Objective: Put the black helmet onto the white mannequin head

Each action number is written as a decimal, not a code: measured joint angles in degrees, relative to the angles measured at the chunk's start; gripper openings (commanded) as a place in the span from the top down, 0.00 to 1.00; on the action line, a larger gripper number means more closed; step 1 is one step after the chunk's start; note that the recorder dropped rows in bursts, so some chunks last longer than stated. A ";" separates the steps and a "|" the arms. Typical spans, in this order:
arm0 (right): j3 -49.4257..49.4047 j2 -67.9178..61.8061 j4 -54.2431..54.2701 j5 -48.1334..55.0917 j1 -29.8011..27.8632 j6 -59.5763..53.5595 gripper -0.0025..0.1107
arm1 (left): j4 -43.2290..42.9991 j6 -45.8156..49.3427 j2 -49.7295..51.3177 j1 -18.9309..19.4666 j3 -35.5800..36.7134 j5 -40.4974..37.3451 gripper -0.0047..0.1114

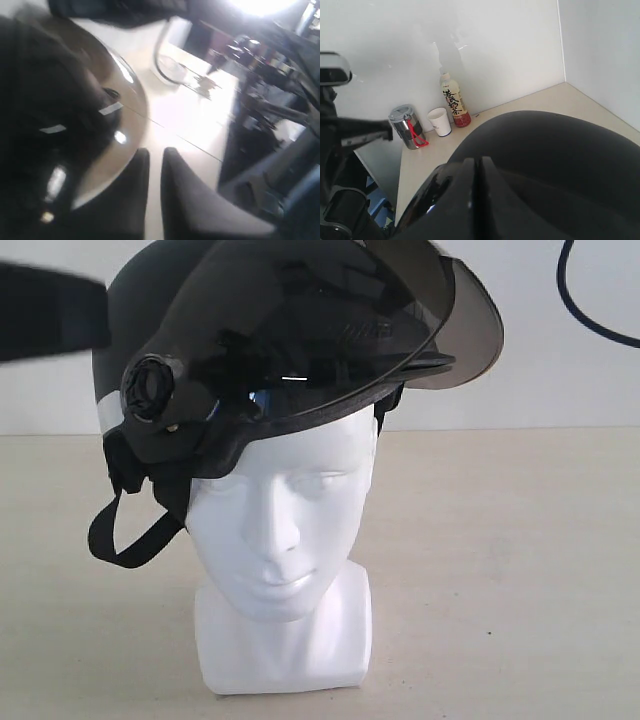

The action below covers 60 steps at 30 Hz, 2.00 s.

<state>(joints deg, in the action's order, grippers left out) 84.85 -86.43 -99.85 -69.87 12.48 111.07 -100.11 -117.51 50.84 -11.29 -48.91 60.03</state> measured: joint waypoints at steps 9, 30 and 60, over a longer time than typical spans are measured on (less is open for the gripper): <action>0.00 0.00 0.00 0.00 0.00 0.00 0.98 | -0.14 2.03 0.27 5.32 -7.23 -22.59 0.92; 0.00 0.00 0.00 0.00 0.00 0.00 0.98 | -0.02 3.49 37.30 6.25 -32.29 -5.10 0.92; 0.00 0.00 0.00 0.00 0.00 -0.12 0.98 | 0.86 4.61 38.85 6.75 -33.02 6.88 0.92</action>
<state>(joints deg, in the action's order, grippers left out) 84.85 -86.43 -99.85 -69.87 12.48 110.94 -99.26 -112.90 89.69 -4.55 -81.93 66.91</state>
